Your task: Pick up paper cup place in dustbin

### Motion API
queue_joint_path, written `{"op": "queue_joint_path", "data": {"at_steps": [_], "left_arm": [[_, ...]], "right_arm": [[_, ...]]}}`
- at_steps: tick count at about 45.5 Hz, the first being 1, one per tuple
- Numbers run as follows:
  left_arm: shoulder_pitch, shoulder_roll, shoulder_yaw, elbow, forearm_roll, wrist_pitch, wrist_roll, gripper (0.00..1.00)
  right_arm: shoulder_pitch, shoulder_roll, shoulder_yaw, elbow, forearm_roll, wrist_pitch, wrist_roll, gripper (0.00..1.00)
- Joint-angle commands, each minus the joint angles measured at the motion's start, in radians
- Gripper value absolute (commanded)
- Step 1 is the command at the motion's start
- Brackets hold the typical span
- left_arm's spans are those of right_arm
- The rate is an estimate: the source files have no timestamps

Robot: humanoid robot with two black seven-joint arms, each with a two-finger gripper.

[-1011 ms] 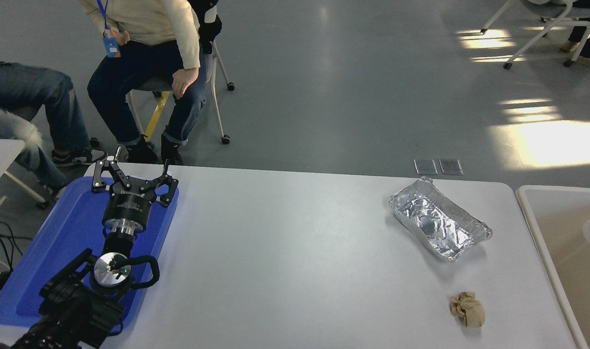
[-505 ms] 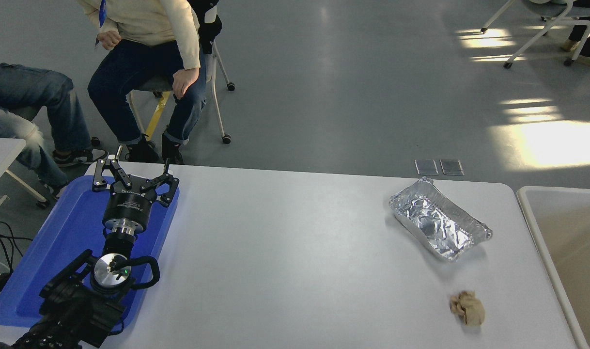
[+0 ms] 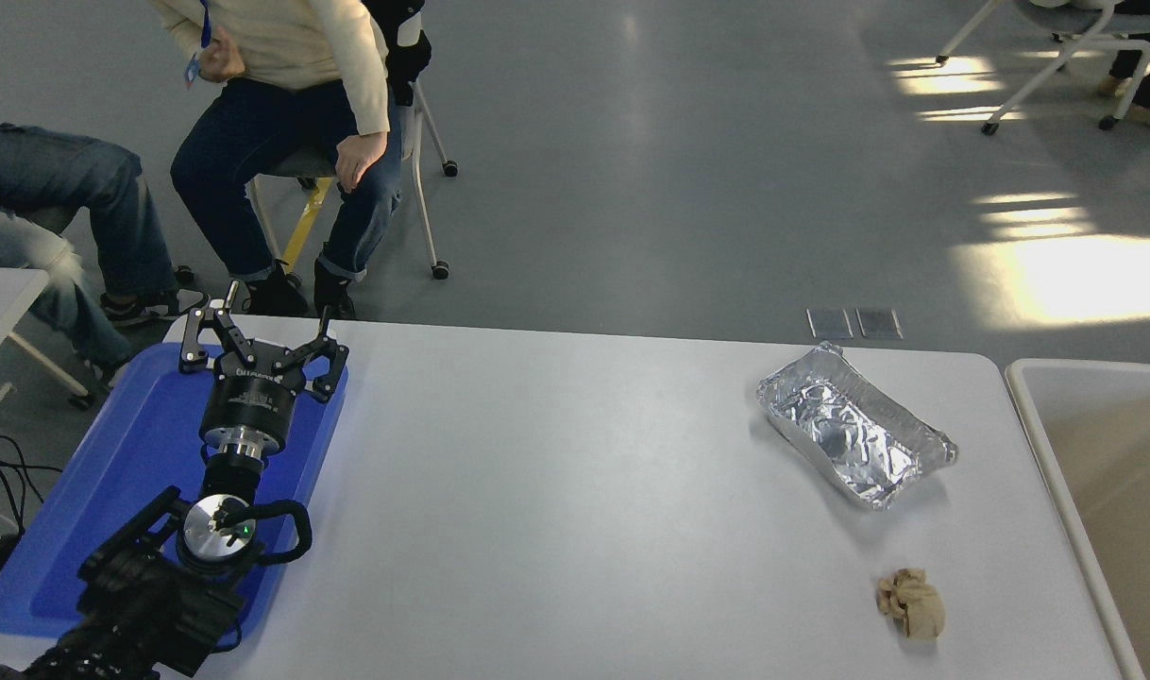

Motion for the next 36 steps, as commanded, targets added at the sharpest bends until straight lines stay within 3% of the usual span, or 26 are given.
{"op": "queue_joint_path", "data": {"at_steps": [1,16,33,34,35,36], "left_arm": [[0.000,0.000,0.000,0.000,0.001,0.000,0.000,1.00],[0.000,0.000,0.000,0.000,0.001,0.000,0.000,1.00],[0.000,0.000,0.000,0.000,0.001,0.000,0.000,1.00],[0.000,0.000,0.000,0.000,-0.001,0.000,0.000,1.00],[0.000,0.000,0.000,0.000,0.001,0.000,0.000,1.00],[0.000,0.000,0.000,0.000,0.001,0.000,0.000,1.00]], "right_arm": [[-0.187,0.120,0.034,-0.157,0.077,-0.114,0.003,0.00],[-0.333,0.220,0.046,-0.243,0.174,-0.190,0.002,0.00],[-0.356,0.246,0.064,-0.247,0.181,-0.213,0.002,0.00],[-0.358,0.248,0.073,-0.247,0.181,-0.216,0.004,0.01],[-0.359,0.248,0.084,-0.247,0.183,-0.216,0.004,0.17],[-0.359,0.248,0.095,-0.247,0.186,-0.215,0.004,0.46]]}}
